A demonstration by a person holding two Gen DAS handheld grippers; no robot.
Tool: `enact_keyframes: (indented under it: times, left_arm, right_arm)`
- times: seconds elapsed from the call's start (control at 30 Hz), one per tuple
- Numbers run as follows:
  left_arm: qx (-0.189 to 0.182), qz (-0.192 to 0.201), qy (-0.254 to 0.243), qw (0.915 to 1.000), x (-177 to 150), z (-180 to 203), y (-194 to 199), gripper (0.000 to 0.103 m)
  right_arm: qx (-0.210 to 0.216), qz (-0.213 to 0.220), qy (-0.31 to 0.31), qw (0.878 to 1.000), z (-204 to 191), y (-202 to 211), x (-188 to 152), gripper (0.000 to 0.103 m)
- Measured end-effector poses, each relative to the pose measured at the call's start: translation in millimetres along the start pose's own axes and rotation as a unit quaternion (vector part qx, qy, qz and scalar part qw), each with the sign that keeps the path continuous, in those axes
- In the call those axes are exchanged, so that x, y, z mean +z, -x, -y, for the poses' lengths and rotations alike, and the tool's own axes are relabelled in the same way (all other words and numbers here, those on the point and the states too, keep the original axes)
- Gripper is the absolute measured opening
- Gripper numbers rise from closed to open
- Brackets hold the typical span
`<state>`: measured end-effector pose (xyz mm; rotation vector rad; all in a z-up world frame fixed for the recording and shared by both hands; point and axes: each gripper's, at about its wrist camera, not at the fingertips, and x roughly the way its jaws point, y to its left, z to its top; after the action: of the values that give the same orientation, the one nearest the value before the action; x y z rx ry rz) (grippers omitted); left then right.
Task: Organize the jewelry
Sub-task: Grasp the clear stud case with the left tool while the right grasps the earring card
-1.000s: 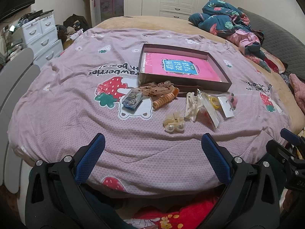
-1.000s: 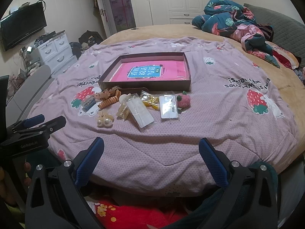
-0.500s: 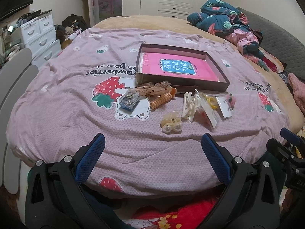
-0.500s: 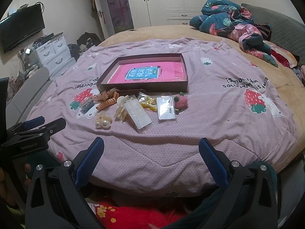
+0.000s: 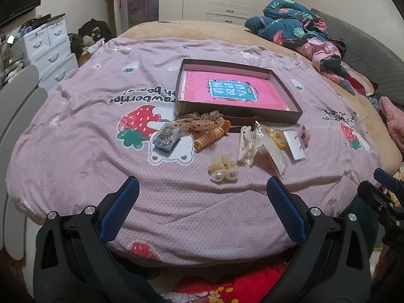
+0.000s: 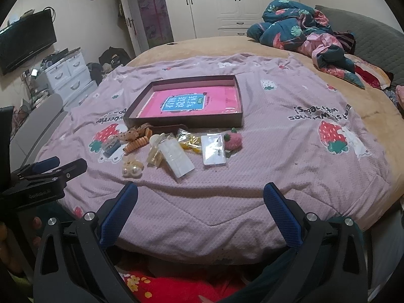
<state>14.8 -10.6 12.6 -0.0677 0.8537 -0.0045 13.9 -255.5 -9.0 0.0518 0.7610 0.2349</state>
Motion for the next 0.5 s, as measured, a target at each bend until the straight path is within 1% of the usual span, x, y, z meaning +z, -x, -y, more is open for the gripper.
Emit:
enact_keyframes:
  times: [0.1, 0.2, 0.5]
  left_arm:
    - [-0.004, -0.003, 0.006, 1.0, 7.3, -3.5, -6.9, 0.095]
    - [0.003, -0.002, 0.012, 0.9999, 15.2, -9.7, -13.4, 0.095]
    - [0.015, -0.009, 0.036, 0.9992, 40.2, -41.0, -34.2, 0.095]
  right_arm:
    - [0.001, 0.0, 0.0, 1.0, 2.3, -3.3, 5.7, 0.099]
    - [0.005, 0.003, 0.003, 1.0, 4.0, -6.1, 13.0, 0.099]
    - [0.036, -0.012, 0.026, 0.999, 0.5, -33.8, 42.5, 0.099]
